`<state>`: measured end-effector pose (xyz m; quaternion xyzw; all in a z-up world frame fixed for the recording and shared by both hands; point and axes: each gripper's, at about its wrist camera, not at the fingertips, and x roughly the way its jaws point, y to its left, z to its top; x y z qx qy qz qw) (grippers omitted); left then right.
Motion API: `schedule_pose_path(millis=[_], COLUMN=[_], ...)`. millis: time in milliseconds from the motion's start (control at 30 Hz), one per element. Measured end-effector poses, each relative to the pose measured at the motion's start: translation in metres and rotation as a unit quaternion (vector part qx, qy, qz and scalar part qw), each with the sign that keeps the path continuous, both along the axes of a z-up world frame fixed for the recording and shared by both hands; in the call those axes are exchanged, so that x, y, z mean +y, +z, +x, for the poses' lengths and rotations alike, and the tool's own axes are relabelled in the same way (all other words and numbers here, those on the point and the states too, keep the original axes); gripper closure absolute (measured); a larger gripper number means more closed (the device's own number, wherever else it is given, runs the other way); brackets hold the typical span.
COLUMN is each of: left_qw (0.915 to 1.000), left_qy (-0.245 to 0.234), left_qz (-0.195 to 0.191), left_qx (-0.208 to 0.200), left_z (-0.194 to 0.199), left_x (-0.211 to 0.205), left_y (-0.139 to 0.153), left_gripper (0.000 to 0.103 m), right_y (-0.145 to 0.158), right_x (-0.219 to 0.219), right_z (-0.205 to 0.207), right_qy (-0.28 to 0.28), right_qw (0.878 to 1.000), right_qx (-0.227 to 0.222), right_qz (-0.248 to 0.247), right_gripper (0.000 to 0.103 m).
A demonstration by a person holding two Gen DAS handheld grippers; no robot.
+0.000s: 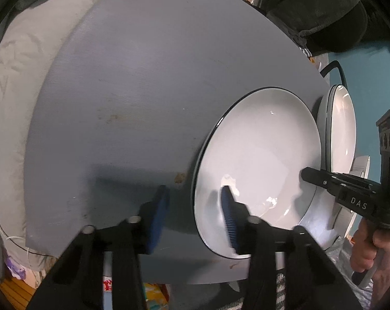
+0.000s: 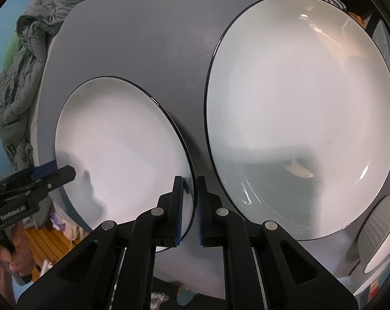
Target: Organize plates and bowls
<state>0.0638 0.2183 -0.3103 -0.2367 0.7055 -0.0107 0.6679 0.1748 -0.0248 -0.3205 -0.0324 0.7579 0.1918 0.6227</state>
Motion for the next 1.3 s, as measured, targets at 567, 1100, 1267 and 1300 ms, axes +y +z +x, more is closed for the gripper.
schedule_pose_path(millis=[567,1100,1267,1300], left_qw=[0.9977,0.9948,0.9933,0.9928], left_qy=[-0.049,-0.080,-0.094,-0.097], left_qz=[0.047,0.062,0.064,0.065], left_qx=[-0.003,-0.007,-0.021,-0.025], left_z=[0.002,0.028,0.042,0.046], left_x=[-0.019,-0.054,-0.069,-0.072], left_y=[0.002,0.026,0.043,0.047], left_gripper=[0.092,0.091,0.091,0.091], right_y=[0.004,0.024,0.040,0.043], right_x=[-0.009,-0.023,-0.037,-0.041], right_z=[-0.004,-0.007,-0.003,-0.002], right_qy=[0.002,-0.005,-0.020,-0.023], right_qw=[1.000,1.000,1.000,1.000], right_qx=[-0.014,0.003,-0.004,-0.006], right_qz=[-0.005,-0.007,-0.001,0.000], right_gripper=[0.094,0.094,0.094,0.094])
